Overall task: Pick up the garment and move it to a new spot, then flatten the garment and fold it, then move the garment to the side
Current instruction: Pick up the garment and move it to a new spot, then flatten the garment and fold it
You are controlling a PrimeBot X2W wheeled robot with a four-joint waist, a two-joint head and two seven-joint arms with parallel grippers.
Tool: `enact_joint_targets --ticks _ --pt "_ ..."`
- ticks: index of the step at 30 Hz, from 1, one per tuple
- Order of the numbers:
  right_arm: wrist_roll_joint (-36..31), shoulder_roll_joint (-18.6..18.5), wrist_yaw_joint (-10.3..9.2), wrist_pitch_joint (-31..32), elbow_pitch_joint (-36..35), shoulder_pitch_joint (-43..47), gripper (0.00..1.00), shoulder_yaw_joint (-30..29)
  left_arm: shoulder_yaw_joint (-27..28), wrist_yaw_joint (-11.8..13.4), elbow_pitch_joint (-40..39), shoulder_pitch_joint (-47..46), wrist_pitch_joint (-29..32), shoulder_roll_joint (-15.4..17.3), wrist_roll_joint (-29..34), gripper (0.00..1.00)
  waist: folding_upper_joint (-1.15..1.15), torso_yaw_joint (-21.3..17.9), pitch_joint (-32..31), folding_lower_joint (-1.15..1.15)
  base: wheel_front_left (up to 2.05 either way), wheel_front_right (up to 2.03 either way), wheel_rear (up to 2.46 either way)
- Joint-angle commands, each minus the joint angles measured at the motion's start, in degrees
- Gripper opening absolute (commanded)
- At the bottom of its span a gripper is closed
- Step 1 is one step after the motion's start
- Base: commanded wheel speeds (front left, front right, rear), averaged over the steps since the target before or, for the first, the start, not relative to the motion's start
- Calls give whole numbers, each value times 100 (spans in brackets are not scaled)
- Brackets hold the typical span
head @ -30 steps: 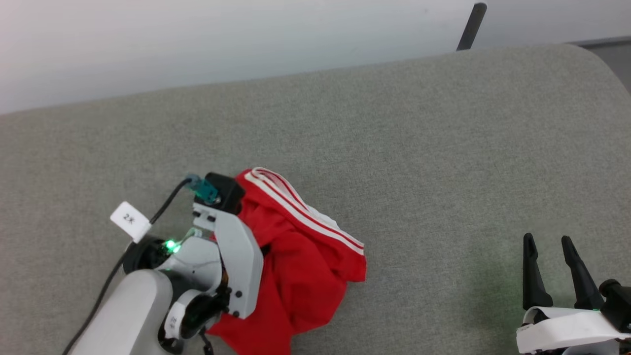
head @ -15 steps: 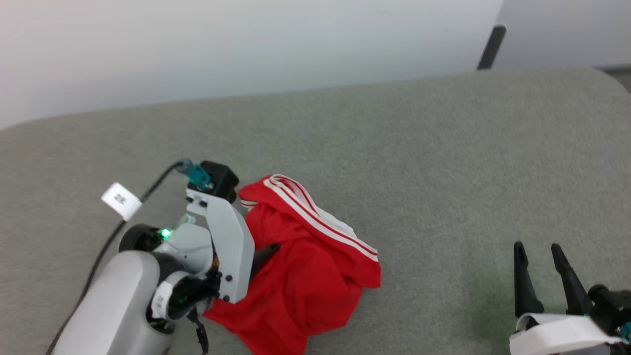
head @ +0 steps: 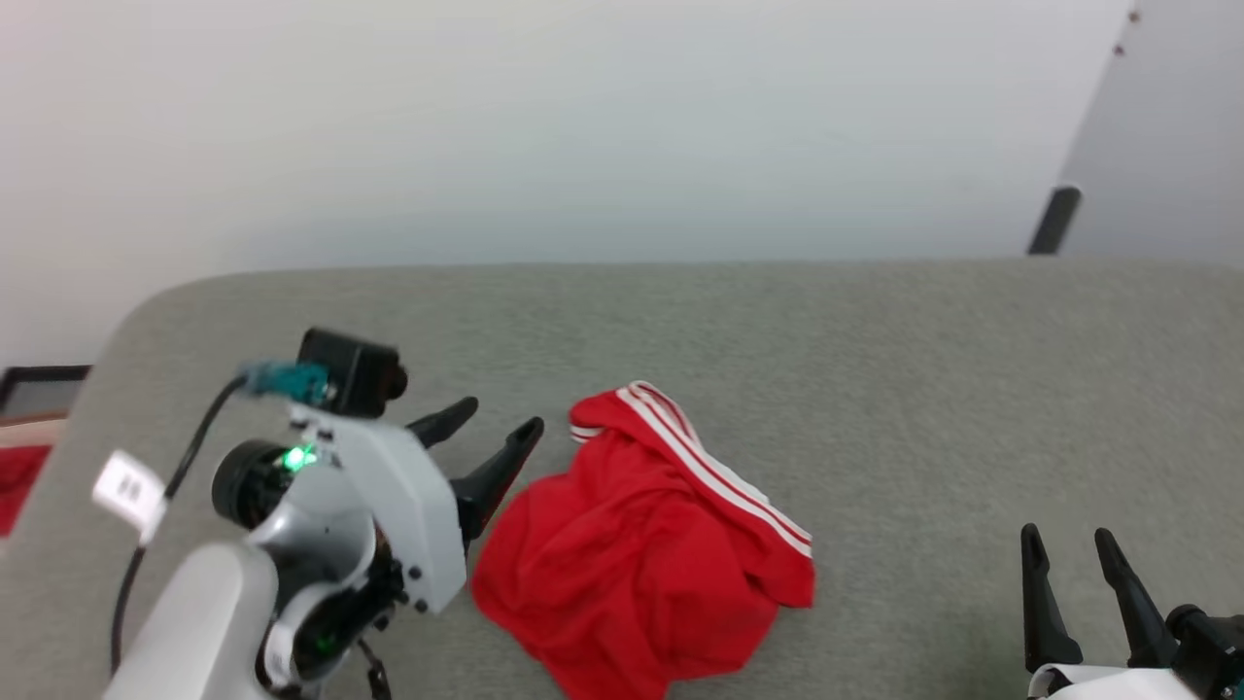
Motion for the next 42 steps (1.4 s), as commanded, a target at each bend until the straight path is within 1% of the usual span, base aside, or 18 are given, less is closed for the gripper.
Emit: enact_joint_targets --ticks 1,4,10,17,20,21,24,28,36,42 --pt "27 -20 0 -1 -28 67 100 -12 13 -49 -4 112 -125 -2 51 100 0 268 -227 0 0 0 0" --pt "26 -39 0 4 -51 141 100 -10 80 -172 43 364 -834 14 172 100 0 400 -277 0 0 0 0" --pt "43 -49 0 4 -28 244 100 -27 248 -262 290 826 -2454 -1 631 100 0 648 -370 0 0 0 0" --pt "10 -40 0 -5 24 351 100 -57 507 -256 863 1263 -3903 -35 884 100 0 857 -476 0 0 0 0" --pt "0 -33 0 -8 32 386 100 -62 646 -164 1018 1496 -4378 -95 919 100 0 897 -509 0 0 0 0" --pt "-2 -30 0 -9 32 402 100 -58 709 -132 1073 1578 -4503 -67 953 100 0 903 -515 0 0 0 0" --pt "10 -25 0 -6 31 440 100 -59 800 -73 1154 1802 -4758 -108 939 100 0 930 -527 0 0 0 0" --pt "11 -20 0 14 15 451 100 -84 847 -37 1154 1953 -4878 -155 893 100 0 983 -525 0 0 0 0" --pt "8 -26 0 54 -13 425 100 -33 869 -24 1137 1983 -4954 -109 915 100 0 1001 -479 0 0 0 0" --pt "59 -37 0 160 -17 389 100 58 848 35 1074 1921 -4891 -65 940 100 0 991 -437 0 0 0 0"
